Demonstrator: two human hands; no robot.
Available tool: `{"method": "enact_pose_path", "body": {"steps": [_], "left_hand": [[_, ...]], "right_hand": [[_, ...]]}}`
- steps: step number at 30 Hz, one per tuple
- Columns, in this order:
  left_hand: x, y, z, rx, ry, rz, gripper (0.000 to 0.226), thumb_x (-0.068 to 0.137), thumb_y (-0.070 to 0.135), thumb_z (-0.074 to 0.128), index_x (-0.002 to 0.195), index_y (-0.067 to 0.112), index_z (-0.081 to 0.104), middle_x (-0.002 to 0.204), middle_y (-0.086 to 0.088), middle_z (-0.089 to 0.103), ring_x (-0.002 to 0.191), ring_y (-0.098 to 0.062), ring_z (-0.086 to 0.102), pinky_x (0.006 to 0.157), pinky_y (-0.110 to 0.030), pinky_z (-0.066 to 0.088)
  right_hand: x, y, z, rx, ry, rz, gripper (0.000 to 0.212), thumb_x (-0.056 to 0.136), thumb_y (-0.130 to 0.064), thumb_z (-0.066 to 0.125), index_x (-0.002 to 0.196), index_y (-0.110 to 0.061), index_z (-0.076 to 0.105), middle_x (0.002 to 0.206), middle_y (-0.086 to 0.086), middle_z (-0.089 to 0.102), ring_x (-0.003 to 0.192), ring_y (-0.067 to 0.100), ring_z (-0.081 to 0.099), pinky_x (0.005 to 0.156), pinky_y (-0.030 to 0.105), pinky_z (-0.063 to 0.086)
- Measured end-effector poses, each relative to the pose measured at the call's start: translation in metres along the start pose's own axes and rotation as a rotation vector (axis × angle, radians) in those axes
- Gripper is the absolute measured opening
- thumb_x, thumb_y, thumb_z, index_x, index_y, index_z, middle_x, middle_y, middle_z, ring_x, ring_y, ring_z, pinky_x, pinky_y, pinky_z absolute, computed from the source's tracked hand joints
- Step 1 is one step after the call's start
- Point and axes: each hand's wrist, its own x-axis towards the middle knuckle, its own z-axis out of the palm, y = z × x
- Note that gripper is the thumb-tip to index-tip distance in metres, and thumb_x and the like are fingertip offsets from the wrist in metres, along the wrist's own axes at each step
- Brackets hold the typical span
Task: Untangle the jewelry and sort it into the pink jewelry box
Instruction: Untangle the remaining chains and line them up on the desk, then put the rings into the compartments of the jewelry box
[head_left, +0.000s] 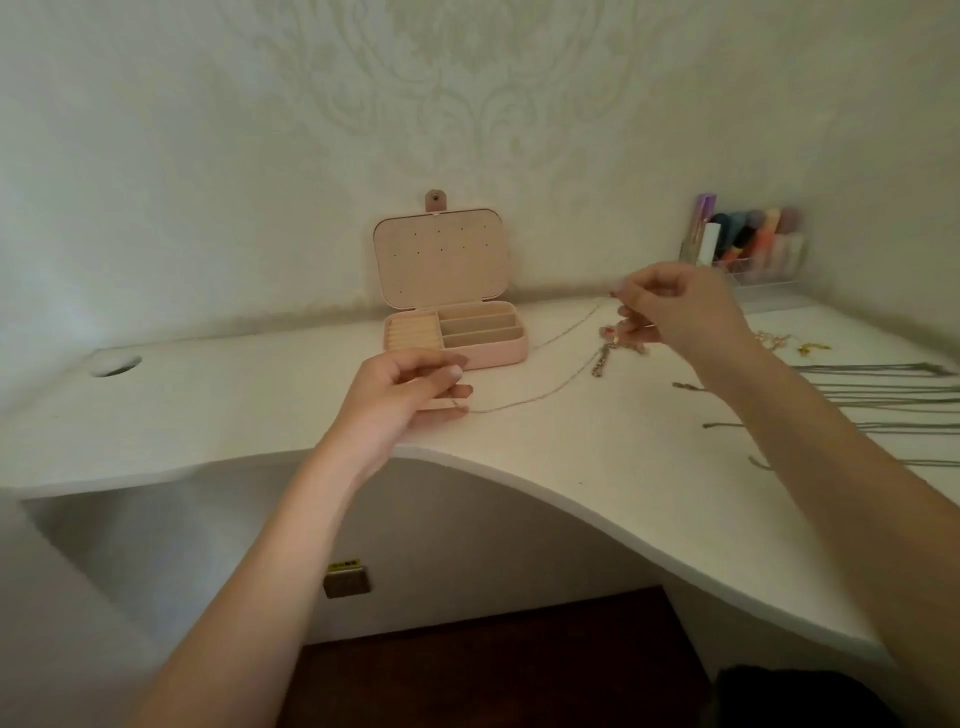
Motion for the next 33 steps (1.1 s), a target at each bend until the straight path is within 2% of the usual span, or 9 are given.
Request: {"method": "enact_pose_path", "body": {"steps": [5, 8, 12, 14, 16, 21, 26, 31, 33], "left_hand": [[-0.032, 0.010, 0.056, 0.050, -0.124, -0.048, 0.012, 0.078, -0.006, 0.069, 0.085, 0.004, 0.071, 0.077, -0.008, 0.069, 0.064, -0.014, 0.070, 0.059, -0.017, 0.055], [-0.044, 0.015, 0.096, 0.130, -0.205, -0.034, 0.010, 0.075, -0.004, 0.074, 0.082, 0.003, 0.073, 0.073, -0.011, 0.072, 0.065, -0.019, 0.071, 0.061, -0.019, 0.055], [-0.057, 0.019, 0.156, 0.348, -0.395, 0.031, 0.018, 0.076, -0.007, 0.067, 0.081, 0.008, 0.075, 0.073, -0.008, 0.073, 0.064, -0.017, 0.070, 0.066, -0.023, 0.058], [-0.065, 0.019, 0.184, 0.477, -0.476, 0.094, 0.024, 0.074, -0.005, 0.065, 0.079, 0.016, 0.076, 0.073, -0.002, 0.072, 0.066, -0.012, 0.068, 0.068, -0.022, 0.058], [-0.071, 0.016, 0.206, 0.567, -0.501, 0.164, 0.026, 0.073, -0.003, 0.064, 0.078, 0.019, 0.076, 0.075, 0.004, 0.070, 0.064, -0.005, 0.062, 0.066, -0.017, 0.055], [-0.075, 0.017, 0.235, 0.726, -0.517, 0.267, 0.029, 0.078, -0.002, 0.055, 0.081, 0.020, 0.074, 0.080, 0.004, 0.066, 0.061, 0.000, 0.051, 0.058, -0.005, 0.042], [-0.078, 0.017, 0.245, 0.970, -0.496, 0.419, 0.027, 0.077, 0.001, 0.051, 0.083, 0.024, 0.063, 0.087, 0.009, 0.063, 0.075, -0.009, 0.054, 0.068, -0.026, 0.045], [-0.081, 0.014, 0.253, 1.105, -0.481, 0.535, 0.023, 0.081, 0.005, 0.048, 0.092, 0.023, 0.056, 0.093, 0.007, 0.063, 0.089, -0.016, 0.054, 0.066, -0.029, 0.041], [-0.080, 0.014, 0.254, 1.124, -0.443, 0.595, 0.017, 0.088, 0.012, 0.048, 0.101, 0.022, 0.055, 0.097, 0.004, 0.064, 0.097, -0.018, 0.051, 0.069, -0.031, 0.042]], "right_hand": [[-0.036, -0.010, -0.068, -0.123, 0.218, -0.029, 0.006, 0.088, -0.019, 0.066, 0.087, -0.013, 0.067, 0.070, 0.004, 0.059, 0.052, 0.011, 0.058, 0.060, 0.025, 0.059], [-0.063, -0.007, -0.126, -0.323, 0.331, -0.030, 0.006, 0.086, -0.019, 0.069, 0.085, -0.013, 0.069, 0.067, 0.005, 0.061, 0.052, 0.012, 0.058, 0.062, 0.026, 0.058], [-0.107, -0.009, -0.195, -0.665, 0.397, -0.052, 0.006, 0.084, -0.018, 0.070, 0.082, -0.012, 0.069, 0.065, 0.004, 0.062, 0.043, 0.003, 0.055, 0.042, 0.006, 0.040], [-0.128, -0.004, -0.220, -0.861, 0.380, -0.033, 0.006, 0.083, -0.018, 0.070, 0.078, -0.016, 0.068, 0.066, 0.004, 0.063, 0.051, 0.008, 0.054, 0.048, 0.011, 0.039], [-0.143, 0.004, -0.240, -0.987, 0.366, 0.000, 0.008, 0.082, -0.019, 0.072, 0.075, -0.018, 0.068, 0.068, 0.004, 0.063, 0.060, 0.013, 0.053, 0.058, 0.025, 0.040], [-0.155, 0.031, -0.262, -1.074, 0.312, 0.081, 0.019, 0.078, -0.020, 0.076, 0.068, -0.028, 0.062, 0.070, -0.005, 0.062, 0.066, 0.016, 0.054, 0.063, 0.033, 0.042], [-0.151, 0.040, -0.267, -1.070, 0.320, 0.066, 0.017, 0.078, -0.020, 0.074, 0.068, -0.027, 0.063, 0.071, -0.004, 0.062, 0.067, 0.018, 0.054, 0.064, 0.033, 0.043], [-0.148, 0.044, -0.269, -1.064, 0.324, 0.063, 0.013, 0.082, -0.009, 0.069, 0.076, -0.020, 0.066, 0.075, 0.003, 0.062, 0.071, 0.022, 0.052, 0.066, 0.030, 0.036], [-0.148, 0.046, -0.270, -1.084, 0.342, 0.078, 0.015, 0.086, -0.002, 0.062, 0.087, -0.015, 0.070, 0.084, 0.009, 0.062, 0.075, 0.025, 0.051, 0.069, 0.030, 0.035]]}}
